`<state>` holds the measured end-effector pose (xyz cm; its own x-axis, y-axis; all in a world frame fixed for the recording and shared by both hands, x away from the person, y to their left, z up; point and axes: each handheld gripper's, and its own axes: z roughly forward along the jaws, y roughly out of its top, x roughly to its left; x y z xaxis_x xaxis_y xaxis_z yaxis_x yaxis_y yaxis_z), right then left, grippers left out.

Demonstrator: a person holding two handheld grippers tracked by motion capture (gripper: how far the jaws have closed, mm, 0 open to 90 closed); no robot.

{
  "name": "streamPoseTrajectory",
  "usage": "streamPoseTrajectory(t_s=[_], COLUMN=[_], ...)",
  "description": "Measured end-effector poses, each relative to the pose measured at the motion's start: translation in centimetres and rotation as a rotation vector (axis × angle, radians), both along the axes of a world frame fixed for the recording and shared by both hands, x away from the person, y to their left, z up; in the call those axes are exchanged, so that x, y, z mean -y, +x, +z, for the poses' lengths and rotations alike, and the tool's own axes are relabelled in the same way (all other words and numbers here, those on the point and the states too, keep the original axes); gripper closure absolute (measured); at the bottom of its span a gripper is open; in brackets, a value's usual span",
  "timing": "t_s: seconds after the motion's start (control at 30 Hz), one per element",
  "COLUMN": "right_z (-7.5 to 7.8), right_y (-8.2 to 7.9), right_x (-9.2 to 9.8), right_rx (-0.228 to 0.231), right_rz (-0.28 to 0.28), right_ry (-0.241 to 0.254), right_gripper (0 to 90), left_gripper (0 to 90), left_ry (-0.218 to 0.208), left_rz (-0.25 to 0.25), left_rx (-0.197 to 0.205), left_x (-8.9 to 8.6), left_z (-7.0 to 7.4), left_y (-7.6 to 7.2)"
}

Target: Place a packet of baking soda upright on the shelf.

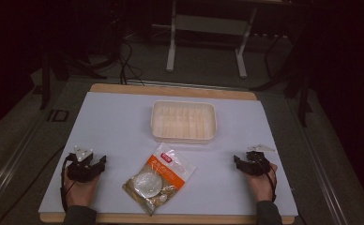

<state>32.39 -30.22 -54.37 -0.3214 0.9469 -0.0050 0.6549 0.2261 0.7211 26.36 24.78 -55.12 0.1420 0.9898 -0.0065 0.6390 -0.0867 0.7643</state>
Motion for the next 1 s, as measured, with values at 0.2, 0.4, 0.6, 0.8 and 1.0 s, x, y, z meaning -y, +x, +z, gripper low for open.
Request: streamPoseTrajectory(t_s=[0.2,0.4,0.6,0.8,1.0], right_z=[0.5,0.7,1.1,1.9,2.6], right_y=[-0.4,-0.7,-0.2,0.5,1.0], right_x=[-1.1,-2.5,-4.2,-6.2,-7.5], right_rx=[0.003,-0.010,-0.022,-0.024,-0.018], right_rz=[0.053,0.128,0.197,0.271,0.317], right_ry=[-0.004,0.004,0.043,0.072,0.096], right_gripper=[45.1,47.2,42.8,39.3,37.8], left_gripper=[48.2,48.3,47.9,47.0,46.7], left_ry=[-0.022,0.025,0.078,0.043,0.030], left_rz=[-0.051,-0.088,-0.099,-0.097,-0.090], left_rx=[0.033,0.036,0.028,0.029,0.026], left_x=[-0.2,0.4,1.0,0.6,0.5], left_z=[0.0,0.0,-0.1,-0.1,-0.1], left_y=[-0.3,-0.4,-0.3,-0.3,-0.3])
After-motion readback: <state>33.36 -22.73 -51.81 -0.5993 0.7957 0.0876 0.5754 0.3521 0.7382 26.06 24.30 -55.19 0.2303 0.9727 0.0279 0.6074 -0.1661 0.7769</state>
